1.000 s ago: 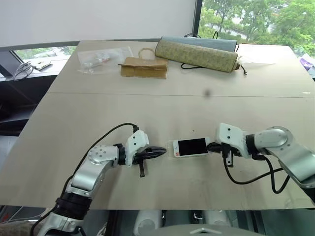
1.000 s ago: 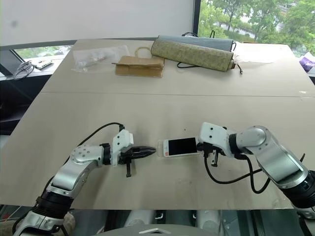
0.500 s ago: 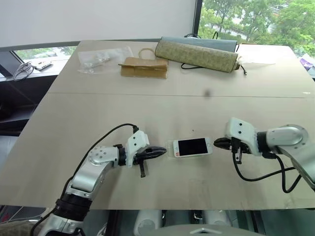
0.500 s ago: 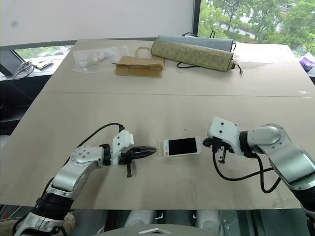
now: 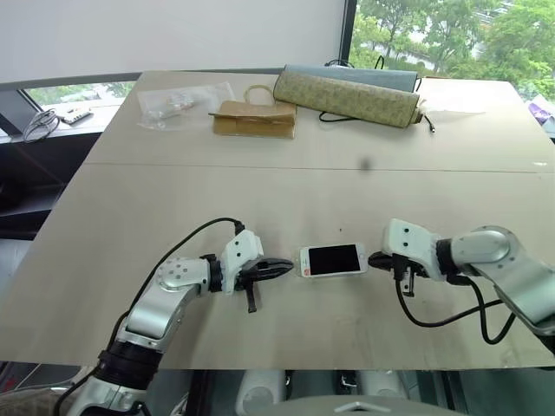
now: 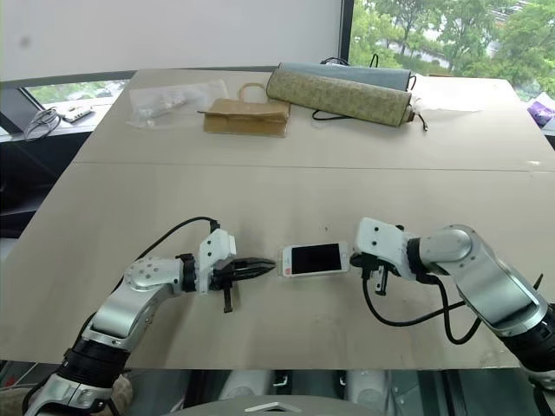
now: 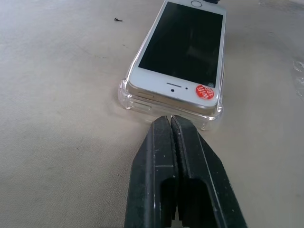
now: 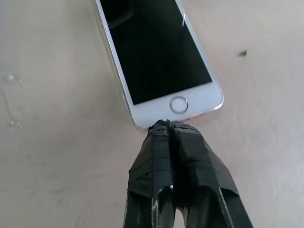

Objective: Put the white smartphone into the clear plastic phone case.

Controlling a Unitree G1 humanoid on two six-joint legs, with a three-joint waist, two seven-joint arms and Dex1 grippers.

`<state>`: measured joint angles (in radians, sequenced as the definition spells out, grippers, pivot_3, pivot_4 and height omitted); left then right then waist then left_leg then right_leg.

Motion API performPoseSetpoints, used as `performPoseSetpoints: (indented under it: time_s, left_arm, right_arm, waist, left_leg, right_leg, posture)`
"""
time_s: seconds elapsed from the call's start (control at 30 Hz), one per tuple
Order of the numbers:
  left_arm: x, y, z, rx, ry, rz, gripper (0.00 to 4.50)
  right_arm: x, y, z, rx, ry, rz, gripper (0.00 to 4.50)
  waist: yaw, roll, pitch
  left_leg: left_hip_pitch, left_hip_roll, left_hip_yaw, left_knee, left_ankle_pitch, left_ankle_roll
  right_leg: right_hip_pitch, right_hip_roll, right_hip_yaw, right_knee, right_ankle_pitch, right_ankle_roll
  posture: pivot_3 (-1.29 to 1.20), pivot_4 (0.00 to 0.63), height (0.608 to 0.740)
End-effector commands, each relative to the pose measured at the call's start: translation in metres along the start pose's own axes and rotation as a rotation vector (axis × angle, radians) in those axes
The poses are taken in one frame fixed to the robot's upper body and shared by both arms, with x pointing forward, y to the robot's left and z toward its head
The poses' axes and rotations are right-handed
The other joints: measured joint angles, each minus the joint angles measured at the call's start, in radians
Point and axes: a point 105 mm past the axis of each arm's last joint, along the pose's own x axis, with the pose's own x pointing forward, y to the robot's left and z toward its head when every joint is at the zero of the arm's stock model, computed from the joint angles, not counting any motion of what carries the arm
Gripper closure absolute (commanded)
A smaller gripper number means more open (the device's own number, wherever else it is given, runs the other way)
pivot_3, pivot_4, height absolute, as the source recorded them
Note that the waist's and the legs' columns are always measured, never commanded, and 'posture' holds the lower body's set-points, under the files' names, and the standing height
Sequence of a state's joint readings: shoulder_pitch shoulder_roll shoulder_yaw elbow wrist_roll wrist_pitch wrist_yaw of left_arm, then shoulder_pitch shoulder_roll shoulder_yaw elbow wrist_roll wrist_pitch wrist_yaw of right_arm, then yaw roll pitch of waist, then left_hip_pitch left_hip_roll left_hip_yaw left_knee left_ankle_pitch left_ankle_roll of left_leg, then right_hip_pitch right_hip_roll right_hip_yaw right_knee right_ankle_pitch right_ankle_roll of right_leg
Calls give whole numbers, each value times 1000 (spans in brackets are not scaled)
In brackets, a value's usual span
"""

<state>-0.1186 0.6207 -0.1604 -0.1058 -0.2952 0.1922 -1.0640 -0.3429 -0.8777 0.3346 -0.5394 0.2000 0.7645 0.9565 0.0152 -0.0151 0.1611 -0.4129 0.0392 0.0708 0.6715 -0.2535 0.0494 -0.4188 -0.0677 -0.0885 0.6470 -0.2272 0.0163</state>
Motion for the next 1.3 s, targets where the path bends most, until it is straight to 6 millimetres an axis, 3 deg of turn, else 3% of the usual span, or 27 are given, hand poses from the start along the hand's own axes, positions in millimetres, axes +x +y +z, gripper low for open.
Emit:
performPoseSetpoints:
  time_s: [0.03, 0.4, 0.77, 0.93, 1.3]
  left_arm:
    - [6, -8, -1, -6, 1, -24, 4471]
    - [9, -10, 1, -10, -8, -23, 4471]
    - [10, -9, 0, -15, -7, -15, 4471]
    - [11, -8, 2, -10, -9, -19, 4471]
    - [12, -7, 5, -5, -12, -11, 4471]
  right_arm:
    - [2, 4, 13, -58, -37, 23, 4500]
    - [11, 8, 24, -76, -68, 53, 4500]
    - [-16, -16, 11, 7, -46, -68, 4500]
    - [-7, -13, 4, -21, -13, -43, 4500]
    - [9, -5, 15, -53, -49, 14, 4500]
  waist:
    - [0, 0, 0]
    - [2, 0, 0]
    - [1, 0, 0]
    - [0, 0, 0]
    - [0, 0, 0]
  left_leg:
    - [0, 0, 0, 0, 0, 0]
    - [0, 0, 0, 1, 0, 0]
    - [0, 0, 0, 1, 0, 0]
    - [0, 0, 0, 1, 0, 1]
    - [0, 0, 0, 1, 0, 1]
  right_leg:
    - [0, 0, 0, 0, 0, 0]
    - [1, 0, 0, 0, 0, 0]
    - [1, -1, 0, 0, 0, 0]
    - [1, 0, 0, 0, 0, 0]
    - [1, 0, 0, 0, 0, 0]
  posture:
    - [0, 150, 740]
    - [0, 150, 740]
    - [0, 150, 740]
    - [0, 150, 740]
    - [0, 150, 740]
